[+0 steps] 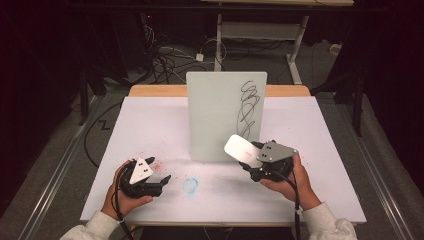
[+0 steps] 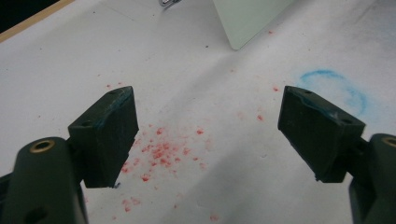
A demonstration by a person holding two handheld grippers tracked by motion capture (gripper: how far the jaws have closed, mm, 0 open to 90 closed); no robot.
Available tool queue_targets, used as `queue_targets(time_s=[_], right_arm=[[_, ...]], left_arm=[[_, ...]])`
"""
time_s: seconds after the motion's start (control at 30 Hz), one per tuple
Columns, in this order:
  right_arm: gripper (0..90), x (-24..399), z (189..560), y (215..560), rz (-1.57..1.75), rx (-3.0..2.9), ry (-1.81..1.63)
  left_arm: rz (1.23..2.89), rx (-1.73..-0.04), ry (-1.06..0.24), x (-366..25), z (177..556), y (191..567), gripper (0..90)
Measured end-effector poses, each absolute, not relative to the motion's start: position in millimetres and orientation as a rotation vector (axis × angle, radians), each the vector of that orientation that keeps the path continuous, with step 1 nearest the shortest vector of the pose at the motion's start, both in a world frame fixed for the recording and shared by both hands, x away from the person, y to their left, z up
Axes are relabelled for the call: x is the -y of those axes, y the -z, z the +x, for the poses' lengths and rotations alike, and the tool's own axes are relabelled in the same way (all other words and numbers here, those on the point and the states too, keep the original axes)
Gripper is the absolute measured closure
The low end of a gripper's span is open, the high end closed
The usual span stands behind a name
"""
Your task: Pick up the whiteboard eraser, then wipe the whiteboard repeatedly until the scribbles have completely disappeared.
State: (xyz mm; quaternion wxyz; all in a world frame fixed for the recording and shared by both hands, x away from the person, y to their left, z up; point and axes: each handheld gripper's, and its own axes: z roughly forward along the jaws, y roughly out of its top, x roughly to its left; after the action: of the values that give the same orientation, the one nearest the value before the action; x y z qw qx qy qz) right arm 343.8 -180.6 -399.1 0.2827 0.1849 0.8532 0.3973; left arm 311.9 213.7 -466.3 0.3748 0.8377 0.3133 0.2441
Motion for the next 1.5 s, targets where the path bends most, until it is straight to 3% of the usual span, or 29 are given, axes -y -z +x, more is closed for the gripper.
queue_targets(time_s=[0.4,0.77,1.27,1.5], right_arm=[[30.9,185.5,346.4,391.6,0.575,-2.004,-1.02],[30.9,183.6,370.7,376.1,0.663,-1.764,-1.009],[30.9,156.5,394.1,346.3,0.615,-1.576,-0.952],[30.9,154.1,399.3,360.4,0.633,-1.673,-0.971]], left_arm=[[2.146,-0.808,-0.635,-214.2,310.5,467.2,19.4],[2.169,-0.798,-0.631,-212.2,310.7,468.7,19.5],[2.167,-0.803,-0.618,-212.4,311.1,470.2,20.1],[2.173,-0.792,-0.617,-211.4,309.5,470.0,20.1]])
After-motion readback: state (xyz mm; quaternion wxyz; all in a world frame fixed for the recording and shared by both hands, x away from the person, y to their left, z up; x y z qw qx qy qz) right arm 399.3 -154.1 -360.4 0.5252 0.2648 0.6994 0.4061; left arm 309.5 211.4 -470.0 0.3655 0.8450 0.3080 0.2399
